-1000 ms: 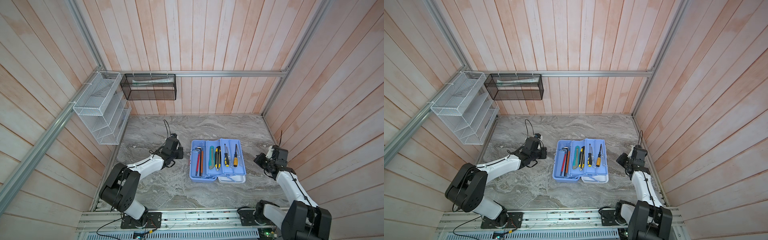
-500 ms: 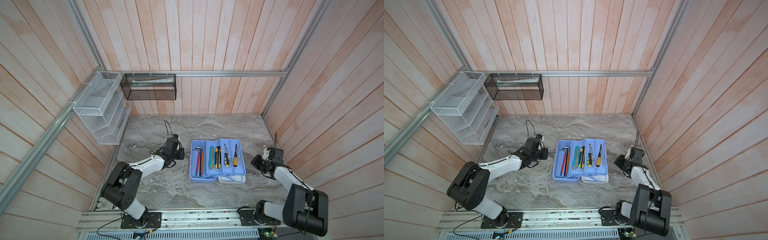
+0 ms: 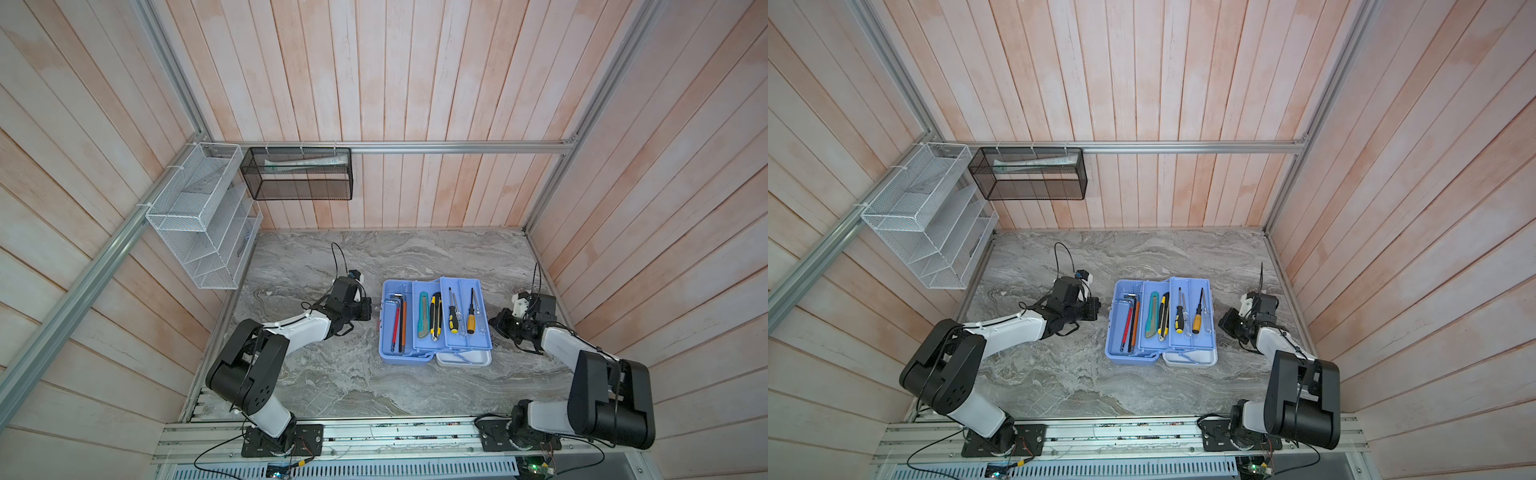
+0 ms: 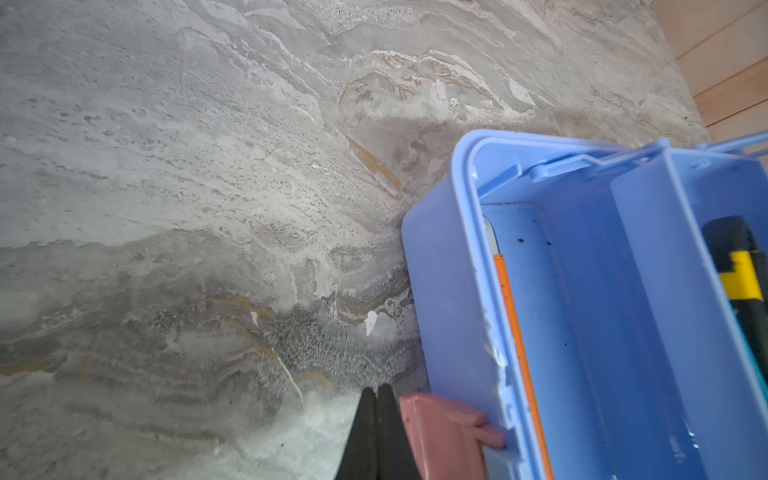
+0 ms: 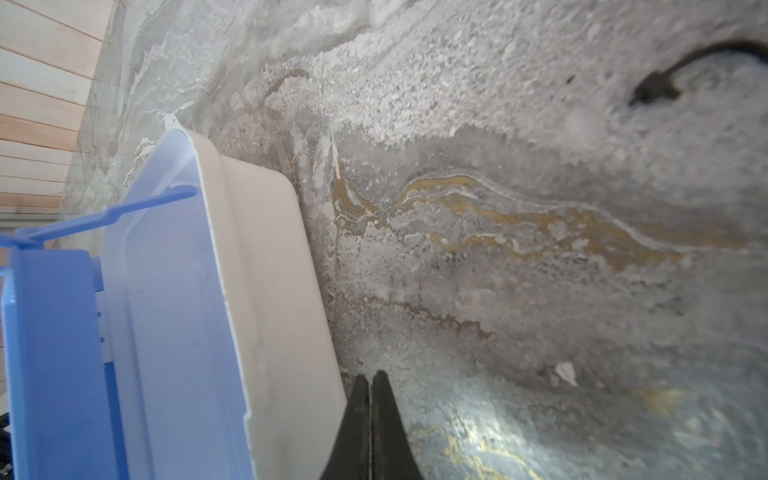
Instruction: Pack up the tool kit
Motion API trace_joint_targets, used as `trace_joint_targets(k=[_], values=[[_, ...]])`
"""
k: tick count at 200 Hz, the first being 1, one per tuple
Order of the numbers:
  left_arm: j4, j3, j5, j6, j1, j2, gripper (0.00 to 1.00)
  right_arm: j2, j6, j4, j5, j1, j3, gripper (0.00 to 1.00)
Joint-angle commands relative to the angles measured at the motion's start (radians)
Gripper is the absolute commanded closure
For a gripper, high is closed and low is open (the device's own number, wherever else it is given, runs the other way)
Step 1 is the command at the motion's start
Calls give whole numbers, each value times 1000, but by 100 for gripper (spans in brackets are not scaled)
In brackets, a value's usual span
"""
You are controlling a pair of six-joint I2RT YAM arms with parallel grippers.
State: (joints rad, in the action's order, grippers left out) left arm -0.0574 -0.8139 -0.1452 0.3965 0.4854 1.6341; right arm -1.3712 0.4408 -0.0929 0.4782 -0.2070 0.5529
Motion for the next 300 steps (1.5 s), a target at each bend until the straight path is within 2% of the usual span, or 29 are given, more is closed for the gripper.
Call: trace_joint_targets(k=[1, 33, 76, 110, 182, 300], values=[[-40, 16, -34, -2, 4, 22, 100, -34, -20, 14, 29, 7, 33, 100], [-56, 14, -59, -4, 4, 30, 100, -61, -33, 26, 41, 25, 45, 100], [-71, 12, -85, -16, 8, 36, 100, -96, -21, 94, 149, 37, 29, 100], [-74, 19, -101, -20, 7, 29, 100, -81, -22, 101, 173, 37, 20, 100], [-91, 38, -100, -18, 9, 18, 100, -15, 34, 165, 297, 37, -11, 100], [-123, 57, -110, -19, 9, 18, 100, 172, 48, 50, 297, 37, -6, 100]])
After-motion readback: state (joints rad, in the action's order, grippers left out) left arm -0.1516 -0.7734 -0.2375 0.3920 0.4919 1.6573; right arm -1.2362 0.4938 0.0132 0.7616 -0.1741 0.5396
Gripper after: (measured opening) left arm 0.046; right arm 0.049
